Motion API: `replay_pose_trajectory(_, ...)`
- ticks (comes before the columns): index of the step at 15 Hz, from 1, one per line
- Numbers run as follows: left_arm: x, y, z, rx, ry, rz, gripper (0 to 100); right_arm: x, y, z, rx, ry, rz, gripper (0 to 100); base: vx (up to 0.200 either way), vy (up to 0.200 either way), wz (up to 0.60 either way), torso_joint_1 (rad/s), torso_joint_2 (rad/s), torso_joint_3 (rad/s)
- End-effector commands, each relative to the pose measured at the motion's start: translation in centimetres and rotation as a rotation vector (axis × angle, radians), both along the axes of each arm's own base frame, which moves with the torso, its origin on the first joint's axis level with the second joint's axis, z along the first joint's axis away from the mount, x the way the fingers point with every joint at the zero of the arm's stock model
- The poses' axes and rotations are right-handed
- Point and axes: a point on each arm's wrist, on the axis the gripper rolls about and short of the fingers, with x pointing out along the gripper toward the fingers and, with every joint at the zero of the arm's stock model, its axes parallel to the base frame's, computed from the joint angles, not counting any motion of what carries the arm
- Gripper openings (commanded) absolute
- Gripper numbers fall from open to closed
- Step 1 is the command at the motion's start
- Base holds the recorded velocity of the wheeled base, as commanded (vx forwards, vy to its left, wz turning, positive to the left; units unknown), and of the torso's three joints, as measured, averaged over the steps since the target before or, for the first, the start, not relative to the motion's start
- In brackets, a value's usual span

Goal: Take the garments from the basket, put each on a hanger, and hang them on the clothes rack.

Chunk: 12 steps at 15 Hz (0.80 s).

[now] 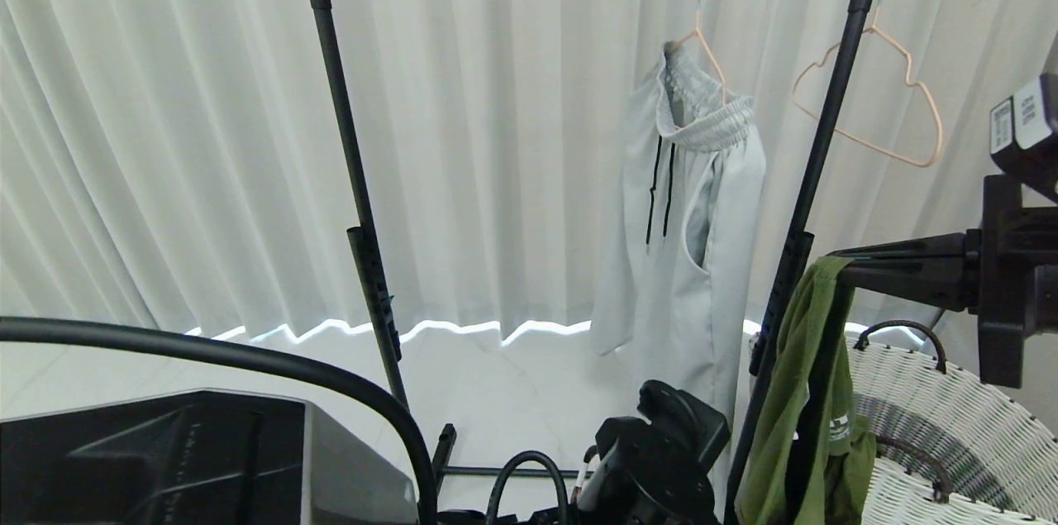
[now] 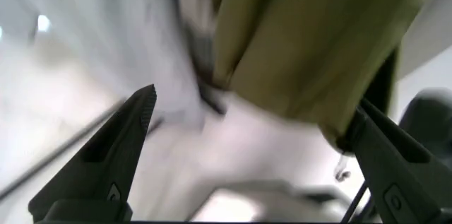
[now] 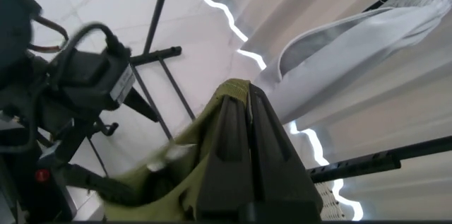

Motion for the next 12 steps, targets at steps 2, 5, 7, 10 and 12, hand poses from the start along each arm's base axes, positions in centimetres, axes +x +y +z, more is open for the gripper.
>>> replay_pose_trajectory(2,-0.6,1.3,-0.6,0.044,0.026,0.001,0,-0.1,0.0,0.0,0.000,0.000,0.002,0,0.000,0.000,0.00,0.000,0.00,0.000)
replay_pose_trajectory(5,-0.9,1.5,-0.5,0.046,0.020,0.007,0,0.0,0.0,0.0,-0.001,0.001,0.000,0,0.000,0.000,0.00,0.000,0.00,0.000)
replay_pose_trajectory(7,-1.8,1.7,0.2,0.035,0.000,0.005,0,0.0,0.0,-0.2,-0.003,0.010,-0.003,0,0.000,0.000,0.00,0.000,0.00,0.000)
replay_pose_trajectory(10,-3.8,3.7,1.3,0.015,-0.007,-0.033,0,-0.1,-0.1,-0.5,0.009,0.036,-0.014,0,0.000,0.000,0.00,0.000,0.00,0.000)
replay_pose_trajectory(12,-4.6,6.0,2.5,-0.005,0.027,-0.095,0,-0.1,0.2,-0.8,0.000,0.046,-0.002,0,0.000,0.000,0.00,0.000,0.00,0.000)
